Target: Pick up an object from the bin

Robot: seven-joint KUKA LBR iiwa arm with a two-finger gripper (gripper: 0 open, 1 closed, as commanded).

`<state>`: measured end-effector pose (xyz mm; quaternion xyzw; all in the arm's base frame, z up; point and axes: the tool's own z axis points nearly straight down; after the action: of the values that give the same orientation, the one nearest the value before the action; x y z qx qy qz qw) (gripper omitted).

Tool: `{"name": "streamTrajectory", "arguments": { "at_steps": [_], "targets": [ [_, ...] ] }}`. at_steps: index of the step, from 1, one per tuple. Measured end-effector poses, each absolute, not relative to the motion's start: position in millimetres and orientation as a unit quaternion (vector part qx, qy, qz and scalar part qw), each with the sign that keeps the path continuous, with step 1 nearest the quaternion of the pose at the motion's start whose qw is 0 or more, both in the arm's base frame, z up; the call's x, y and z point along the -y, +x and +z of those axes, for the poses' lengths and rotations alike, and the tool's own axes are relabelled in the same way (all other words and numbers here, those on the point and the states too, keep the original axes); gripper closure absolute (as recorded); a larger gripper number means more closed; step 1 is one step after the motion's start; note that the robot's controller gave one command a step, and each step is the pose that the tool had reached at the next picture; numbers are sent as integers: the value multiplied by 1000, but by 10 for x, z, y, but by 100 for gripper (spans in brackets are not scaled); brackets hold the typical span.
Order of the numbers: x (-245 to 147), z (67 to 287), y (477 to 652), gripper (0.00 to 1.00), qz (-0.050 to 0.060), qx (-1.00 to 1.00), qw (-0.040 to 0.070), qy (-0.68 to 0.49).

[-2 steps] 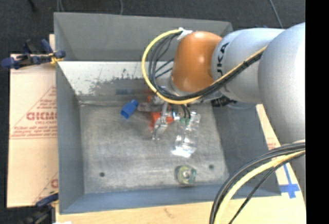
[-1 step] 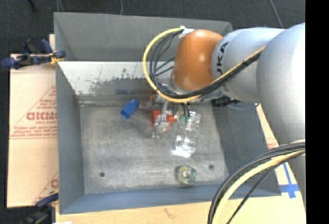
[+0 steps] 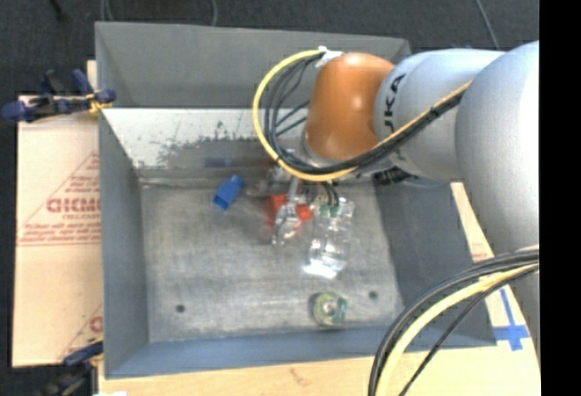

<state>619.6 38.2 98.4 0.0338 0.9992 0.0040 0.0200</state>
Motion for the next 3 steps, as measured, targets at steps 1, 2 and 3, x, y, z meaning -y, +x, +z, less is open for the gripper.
{"name": "streamTrajectory", "arguments": {
  "at_steps": [1, 2, 3],
  "targets": [
    [-243, 902, 6180, 0, 3, -1000, 12, -7],
    [831, 1148, 6276, 0, -2, -998, 5, -62],
    [903, 991, 6392, 0, 0, -991, 5, -132]
  ]
}}
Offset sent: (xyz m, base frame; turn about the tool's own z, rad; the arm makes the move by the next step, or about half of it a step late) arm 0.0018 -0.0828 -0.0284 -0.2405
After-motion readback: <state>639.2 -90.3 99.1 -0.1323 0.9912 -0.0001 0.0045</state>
